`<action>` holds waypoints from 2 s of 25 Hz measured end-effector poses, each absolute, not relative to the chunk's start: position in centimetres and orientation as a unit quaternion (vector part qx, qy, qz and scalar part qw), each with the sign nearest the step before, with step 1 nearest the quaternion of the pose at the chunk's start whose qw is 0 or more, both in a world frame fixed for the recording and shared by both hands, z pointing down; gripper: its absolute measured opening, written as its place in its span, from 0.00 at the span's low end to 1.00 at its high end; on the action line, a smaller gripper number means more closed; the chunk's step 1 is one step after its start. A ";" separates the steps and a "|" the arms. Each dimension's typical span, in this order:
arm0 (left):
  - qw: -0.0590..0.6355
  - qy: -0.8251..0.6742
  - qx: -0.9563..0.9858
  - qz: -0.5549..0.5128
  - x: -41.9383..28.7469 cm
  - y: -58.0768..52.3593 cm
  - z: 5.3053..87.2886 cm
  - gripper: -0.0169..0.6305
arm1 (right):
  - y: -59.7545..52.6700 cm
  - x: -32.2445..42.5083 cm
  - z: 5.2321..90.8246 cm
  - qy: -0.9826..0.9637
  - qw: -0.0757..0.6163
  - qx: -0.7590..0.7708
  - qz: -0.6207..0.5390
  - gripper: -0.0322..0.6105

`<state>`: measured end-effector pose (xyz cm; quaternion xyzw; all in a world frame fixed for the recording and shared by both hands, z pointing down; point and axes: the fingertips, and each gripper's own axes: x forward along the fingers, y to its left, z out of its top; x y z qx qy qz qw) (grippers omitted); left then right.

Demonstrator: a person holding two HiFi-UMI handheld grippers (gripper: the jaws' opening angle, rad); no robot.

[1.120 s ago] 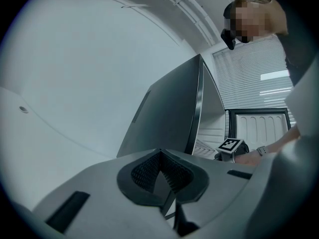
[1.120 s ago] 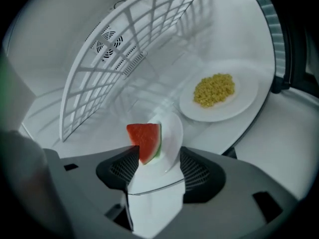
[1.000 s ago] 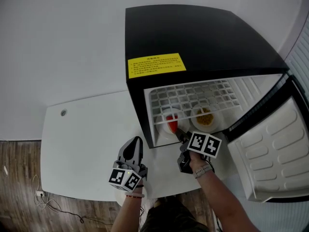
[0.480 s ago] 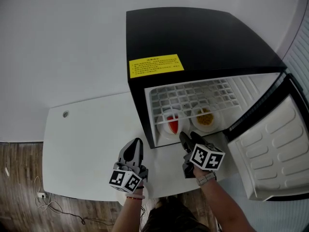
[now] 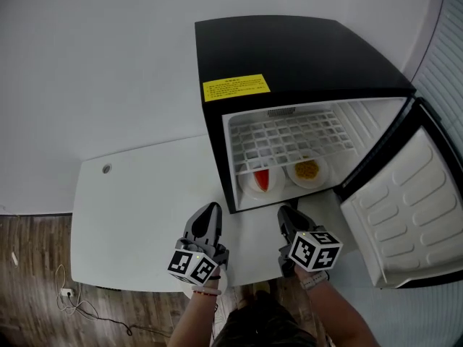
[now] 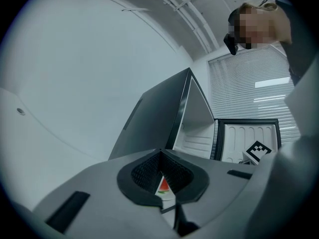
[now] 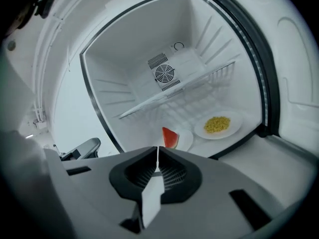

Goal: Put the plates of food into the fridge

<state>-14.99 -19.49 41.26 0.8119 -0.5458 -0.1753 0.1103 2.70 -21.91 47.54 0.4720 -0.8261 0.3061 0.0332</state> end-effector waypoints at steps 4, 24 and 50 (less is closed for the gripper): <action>0.108 -0.537 0.814 -0.191 -15.0 -17.6 39.5 0.04 | -19.1 2.7 46.7 -0.824 0.014 0.468 0.320 0.07; 0.048 -0.549 0.820 -0.153 -18.6 -4.9 37.2 0.04 | -6.0 -3.2 45.6 -0.885 0.052 0.398 0.235 0.06; 0.127 -0.661 0.731 -0.115 -26.7 4.9 49.6 0.04 | 4.9 -11.6 61.0 -0.740 0.094 0.286 0.601 0.24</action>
